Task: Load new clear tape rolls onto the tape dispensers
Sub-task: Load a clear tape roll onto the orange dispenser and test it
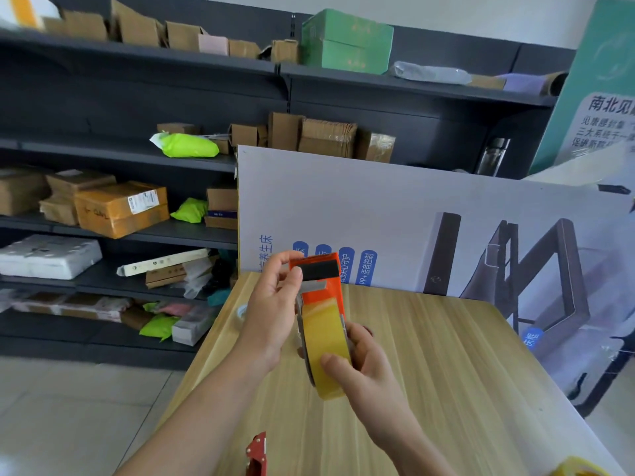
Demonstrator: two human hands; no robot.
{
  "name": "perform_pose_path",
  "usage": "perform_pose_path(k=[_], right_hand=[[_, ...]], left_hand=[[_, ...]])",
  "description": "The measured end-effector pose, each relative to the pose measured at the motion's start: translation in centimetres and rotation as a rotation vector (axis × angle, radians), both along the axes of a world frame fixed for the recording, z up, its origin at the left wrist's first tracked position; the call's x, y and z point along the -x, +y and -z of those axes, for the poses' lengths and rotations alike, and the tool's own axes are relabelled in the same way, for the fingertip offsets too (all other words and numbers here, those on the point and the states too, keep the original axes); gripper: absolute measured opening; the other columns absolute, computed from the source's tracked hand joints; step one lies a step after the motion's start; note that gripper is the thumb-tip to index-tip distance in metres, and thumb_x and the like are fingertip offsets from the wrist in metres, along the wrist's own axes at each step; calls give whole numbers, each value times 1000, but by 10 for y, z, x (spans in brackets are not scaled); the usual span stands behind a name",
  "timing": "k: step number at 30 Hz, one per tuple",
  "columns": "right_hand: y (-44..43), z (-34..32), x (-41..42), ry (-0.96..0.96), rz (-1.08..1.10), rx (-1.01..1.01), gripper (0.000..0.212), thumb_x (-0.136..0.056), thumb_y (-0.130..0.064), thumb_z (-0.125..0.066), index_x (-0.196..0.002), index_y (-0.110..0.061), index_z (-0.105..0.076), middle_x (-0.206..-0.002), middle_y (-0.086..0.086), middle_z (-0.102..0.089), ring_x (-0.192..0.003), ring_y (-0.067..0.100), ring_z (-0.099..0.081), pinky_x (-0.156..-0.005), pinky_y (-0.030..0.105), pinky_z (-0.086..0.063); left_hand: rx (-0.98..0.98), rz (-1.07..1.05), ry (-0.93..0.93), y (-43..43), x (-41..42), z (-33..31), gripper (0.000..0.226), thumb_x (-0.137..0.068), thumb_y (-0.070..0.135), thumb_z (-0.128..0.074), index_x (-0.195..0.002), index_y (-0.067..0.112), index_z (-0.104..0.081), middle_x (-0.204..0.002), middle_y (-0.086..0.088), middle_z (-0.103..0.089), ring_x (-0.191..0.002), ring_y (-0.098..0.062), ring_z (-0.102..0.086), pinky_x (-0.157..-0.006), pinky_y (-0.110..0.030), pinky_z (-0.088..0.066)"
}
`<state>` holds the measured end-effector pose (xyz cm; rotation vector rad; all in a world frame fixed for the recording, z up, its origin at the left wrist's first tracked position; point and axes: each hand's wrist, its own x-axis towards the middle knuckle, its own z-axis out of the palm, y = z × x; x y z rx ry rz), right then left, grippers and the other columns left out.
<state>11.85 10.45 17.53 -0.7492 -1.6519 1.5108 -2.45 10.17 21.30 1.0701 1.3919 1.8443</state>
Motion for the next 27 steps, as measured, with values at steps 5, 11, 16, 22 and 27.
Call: perform_pose_path(k=[5,11,16,22,27], right_hand=[[-3,-4,1,-17,54,-40,36,-84,-43,-66,-107,-17,-62,-97,4,-74,-87,17,-73,-75,31,-59],[-4,-11,3,-47,130,-164,17,-86,-30,-66,-98,-18,-61,-84,4,-69,-70,7,-65,-62,22,-53],[-4,-9,2,-123,169,-246,17,-88,-28,-67,-90,-13,-58,-81,14,-61,-62,8,-53,-56,24,-46],[-4,-13,-3,-232,140,-200,37,-78,-45,-64,-91,-10,-59,-86,15,-66,-76,28,-67,-66,34,-57],[-4,-22,-11,-275,49,-59,31,-84,-26,-63,-99,0,-56,-87,20,-68,-75,25,-74,-64,30,-59]], left_hand=[[-41,-155,384,-8,0,2,16,-97,32,-47,-111,38,-51,-116,5,-53,-108,-4,-53,-84,-22,-49],[-121,-420,1064,-21,4,5,25,-82,48,-58,-79,26,-70,-109,1,-53,-112,-16,-43,-94,-40,-35],[2,-373,1165,-21,7,1,13,-76,39,-74,-76,26,-71,-119,2,-57,-122,-20,-40,-95,-42,-32],[-168,-261,1453,-18,9,-10,6,-78,21,-75,-79,18,-70,-122,-4,-60,-123,-25,-47,-104,-43,-35],[-225,-183,1628,-9,13,-21,8,-80,24,-72,-82,16,-69,-96,-2,-68,-86,-24,-64,-79,-40,-52]])
